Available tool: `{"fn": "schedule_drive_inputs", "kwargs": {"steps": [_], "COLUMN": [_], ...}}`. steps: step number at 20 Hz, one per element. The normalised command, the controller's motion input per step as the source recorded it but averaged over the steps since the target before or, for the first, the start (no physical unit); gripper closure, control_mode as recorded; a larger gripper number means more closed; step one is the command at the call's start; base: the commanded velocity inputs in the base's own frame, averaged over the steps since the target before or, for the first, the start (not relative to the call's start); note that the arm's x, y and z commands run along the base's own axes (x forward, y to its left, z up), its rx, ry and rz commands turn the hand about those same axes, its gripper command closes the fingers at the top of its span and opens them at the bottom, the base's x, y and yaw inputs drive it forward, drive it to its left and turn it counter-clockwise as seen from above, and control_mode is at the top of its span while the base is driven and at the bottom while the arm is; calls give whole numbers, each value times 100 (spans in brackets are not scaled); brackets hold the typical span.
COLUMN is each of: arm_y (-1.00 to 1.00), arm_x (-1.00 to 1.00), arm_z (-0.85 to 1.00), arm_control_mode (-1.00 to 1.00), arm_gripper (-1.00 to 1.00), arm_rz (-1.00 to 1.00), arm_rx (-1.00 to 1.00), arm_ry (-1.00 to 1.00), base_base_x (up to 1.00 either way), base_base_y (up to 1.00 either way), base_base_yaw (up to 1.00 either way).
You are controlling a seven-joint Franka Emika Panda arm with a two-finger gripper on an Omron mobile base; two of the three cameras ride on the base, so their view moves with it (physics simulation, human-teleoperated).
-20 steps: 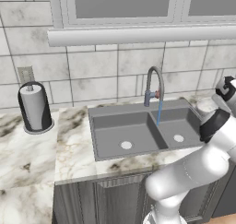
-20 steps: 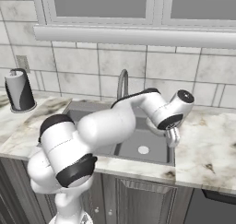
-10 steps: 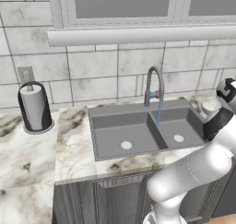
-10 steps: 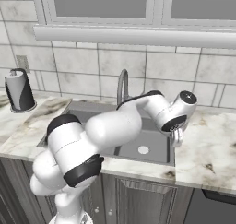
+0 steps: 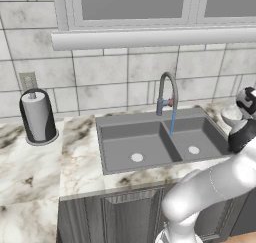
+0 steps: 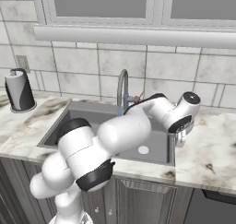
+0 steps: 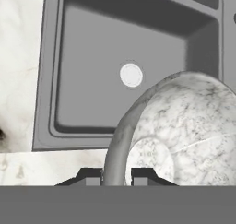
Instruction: Rinse each bowl for a few seconds and place them down in the sink or on the counter.
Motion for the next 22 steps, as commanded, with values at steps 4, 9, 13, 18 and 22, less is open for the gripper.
{"fn": "schedule_drive_inputs", "kwargs": {"steps": [4, 9, 13, 18, 22], "arm_y": [-20, -15, -5, -6, -6], "arm_x": [5, 7, 15, 17, 18], "arm_z": [-16, -18, -19, -22, -21], "arm_control_mode": [-100, -100, -100, -100, -100], "arm_gripper": [100, 100, 100, 100, 100], "arm_rz": [-2, -1, -1, -2, -1], "arm_rx": [3, 4, 1, 0, 0], "arm_ry": [0, -2, -2, -1, 0], "base_base_x": [0, 0, 0, 0, 0], "base_base_y": [0, 0, 0, 0, 0], "base_base_yaw": [0, 0, 0, 0, 0]}}
